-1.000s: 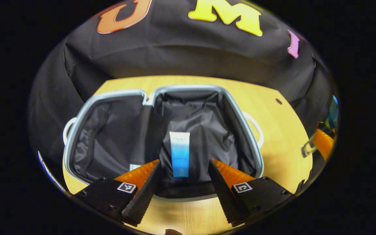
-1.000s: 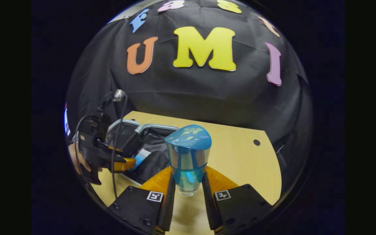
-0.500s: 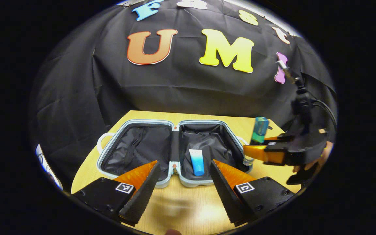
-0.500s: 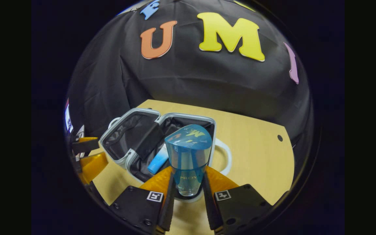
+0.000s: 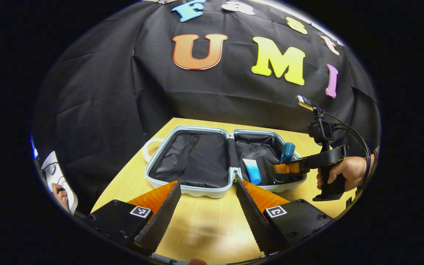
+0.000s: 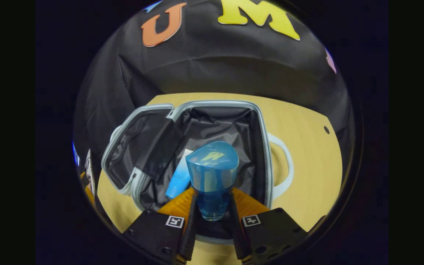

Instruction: First open the suitcase, pack the skin care products into it, and then close the suitcase.

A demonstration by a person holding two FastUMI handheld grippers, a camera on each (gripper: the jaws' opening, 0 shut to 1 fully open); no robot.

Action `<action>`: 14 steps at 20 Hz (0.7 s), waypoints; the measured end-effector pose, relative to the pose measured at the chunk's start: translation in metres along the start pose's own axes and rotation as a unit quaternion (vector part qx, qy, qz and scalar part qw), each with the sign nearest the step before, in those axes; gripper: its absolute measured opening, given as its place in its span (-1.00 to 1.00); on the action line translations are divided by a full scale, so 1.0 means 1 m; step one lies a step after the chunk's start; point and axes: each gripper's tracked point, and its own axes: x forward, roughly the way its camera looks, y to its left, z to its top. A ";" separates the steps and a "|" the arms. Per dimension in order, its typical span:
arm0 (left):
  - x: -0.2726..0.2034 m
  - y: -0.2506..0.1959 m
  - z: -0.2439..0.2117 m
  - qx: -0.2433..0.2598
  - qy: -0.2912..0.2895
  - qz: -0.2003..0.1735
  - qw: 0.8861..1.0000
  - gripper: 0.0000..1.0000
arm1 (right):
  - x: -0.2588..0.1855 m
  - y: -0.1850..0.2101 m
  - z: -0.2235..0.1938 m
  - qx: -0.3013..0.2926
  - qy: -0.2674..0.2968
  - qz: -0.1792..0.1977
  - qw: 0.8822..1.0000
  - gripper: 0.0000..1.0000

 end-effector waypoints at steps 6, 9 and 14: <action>0.006 0.006 0.001 -0.012 -0.005 0.000 1.000 0.94 | 0.040 -0.006 0.012 0.022 0.019 -0.026 0.999 -0.19; 0.007 0.006 0.003 -0.008 -0.013 0.001 1.000 0.94 | 0.052 -0.010 0.010 0.032 0.029 -0.043 0.998 -0.19; 0.010 0.009 0.001 -0.029 -0.006 0.002 1.000 0.94 | 0.052 -0.006 0.010 0.009 0.029 -0.056 0.998 -0.12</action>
